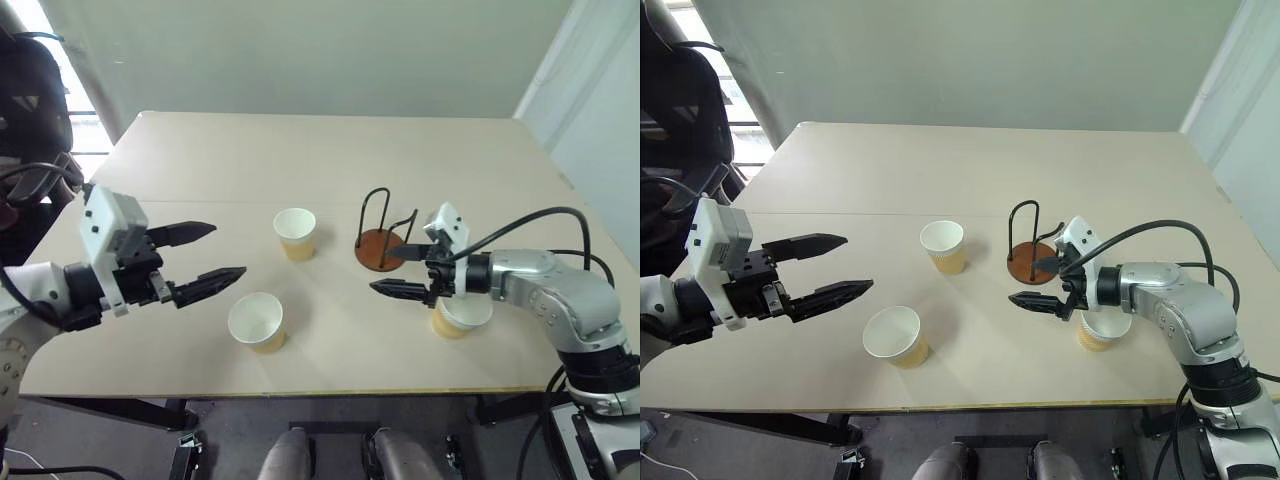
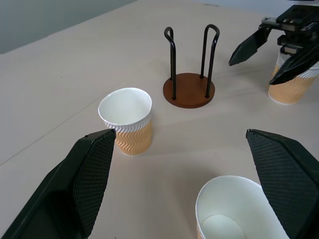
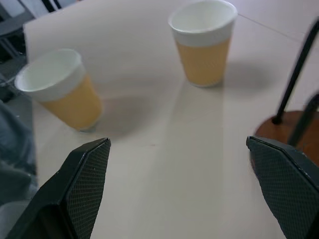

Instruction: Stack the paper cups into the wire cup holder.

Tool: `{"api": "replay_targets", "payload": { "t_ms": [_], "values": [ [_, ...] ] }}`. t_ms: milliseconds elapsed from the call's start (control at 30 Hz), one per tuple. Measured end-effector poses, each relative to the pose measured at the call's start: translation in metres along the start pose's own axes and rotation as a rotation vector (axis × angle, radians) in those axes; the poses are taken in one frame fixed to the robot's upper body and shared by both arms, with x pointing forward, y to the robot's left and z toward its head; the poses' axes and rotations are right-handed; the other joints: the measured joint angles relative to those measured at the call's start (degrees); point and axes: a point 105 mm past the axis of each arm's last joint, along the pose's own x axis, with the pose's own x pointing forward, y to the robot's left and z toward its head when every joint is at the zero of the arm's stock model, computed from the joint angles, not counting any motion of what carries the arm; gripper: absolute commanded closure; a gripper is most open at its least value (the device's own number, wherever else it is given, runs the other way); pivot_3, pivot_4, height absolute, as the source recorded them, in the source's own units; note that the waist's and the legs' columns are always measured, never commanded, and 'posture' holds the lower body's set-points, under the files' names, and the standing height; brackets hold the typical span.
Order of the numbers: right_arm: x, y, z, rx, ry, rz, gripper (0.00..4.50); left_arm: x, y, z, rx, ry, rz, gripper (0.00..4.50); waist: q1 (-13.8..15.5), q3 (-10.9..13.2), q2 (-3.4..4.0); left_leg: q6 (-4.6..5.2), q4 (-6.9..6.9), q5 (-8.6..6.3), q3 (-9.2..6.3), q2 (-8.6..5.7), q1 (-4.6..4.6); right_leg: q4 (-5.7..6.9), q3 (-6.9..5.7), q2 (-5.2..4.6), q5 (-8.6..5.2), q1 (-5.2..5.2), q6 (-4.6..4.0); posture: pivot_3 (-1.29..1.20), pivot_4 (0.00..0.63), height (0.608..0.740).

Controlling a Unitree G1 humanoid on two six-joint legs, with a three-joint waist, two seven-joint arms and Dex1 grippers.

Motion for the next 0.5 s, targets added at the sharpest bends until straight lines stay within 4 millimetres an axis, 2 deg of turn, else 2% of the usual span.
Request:
{"api": "replay_targets", "payload": {
  "t_ms": [200,500],
  "values": [
    [0.009,-0.016,-0.006,-0.004,0.022,-0.067,0.00,-0.006,-0.001,-0.001,-0.007,0.005,0.031,0.03,-0.02,0.00,0.00,-0.05,-0.02,-0.05,0.00,0.03,0.01,0.03,-0.03,0.00,0.03,-0.07,-0.05,0.00,0.150,0.740],
    [0.031,-0.026,0.010,-0.026,-0.052,-0.115,0.00,-0.008,-0.003,0.001,0.008,0.004,0.056,0.03,-0.05,0.00,0.00,-0.11,-0.03,-0.08,0.00,0.06,0.01,0.04,-0.06,0.01,0.13,-0.16,-0.19,0.00,0.150,0.740]
  ]
}}
